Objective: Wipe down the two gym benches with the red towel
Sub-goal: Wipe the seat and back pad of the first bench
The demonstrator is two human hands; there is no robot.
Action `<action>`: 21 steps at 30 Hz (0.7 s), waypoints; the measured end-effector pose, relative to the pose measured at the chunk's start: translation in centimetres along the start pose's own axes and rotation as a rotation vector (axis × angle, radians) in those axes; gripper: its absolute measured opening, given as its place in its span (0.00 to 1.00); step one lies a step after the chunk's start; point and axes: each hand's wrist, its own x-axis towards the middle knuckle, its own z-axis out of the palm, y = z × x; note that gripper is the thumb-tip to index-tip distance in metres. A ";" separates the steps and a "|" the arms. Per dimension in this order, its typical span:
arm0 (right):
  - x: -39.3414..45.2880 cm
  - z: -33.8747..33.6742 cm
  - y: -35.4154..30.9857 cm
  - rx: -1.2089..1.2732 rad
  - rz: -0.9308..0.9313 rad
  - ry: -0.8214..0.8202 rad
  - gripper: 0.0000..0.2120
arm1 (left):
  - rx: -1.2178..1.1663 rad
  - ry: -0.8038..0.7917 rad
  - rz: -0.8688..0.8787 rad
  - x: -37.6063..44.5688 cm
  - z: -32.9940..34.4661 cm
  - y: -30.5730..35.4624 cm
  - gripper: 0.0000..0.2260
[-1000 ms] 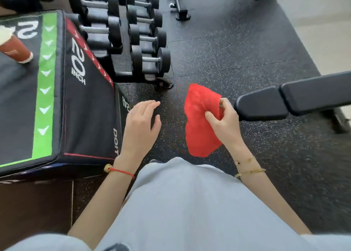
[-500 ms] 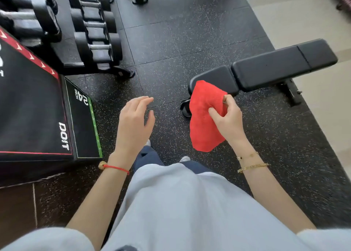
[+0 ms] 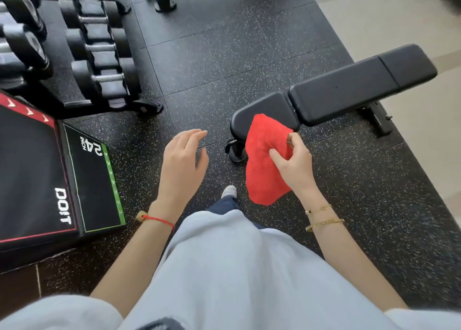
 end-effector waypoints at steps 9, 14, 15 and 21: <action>9.0 -1.5 1.4 0.020 0.029 -0.021 0.11 | 0.021 -0.030 0.004 8.1 4.2 1.8 0.15; 14.1 -3.3 2.9 -0.017 0.008 -0.082 0.12 | 0.038 -0.036 -0.046 11.6 7.0 3.5 0.15; 15.1 -3.8 3.4 -0.030 0.004 -0.107 0.12 | 0.040 -0.031 -0.057 12.3 7.7 3.9 0.15; 21.8 -6.2 7.2 -0.114 -0.001 -0.282 0.13 | 0.060 0.007 -0.151 15.8 12.9 6.8 0.14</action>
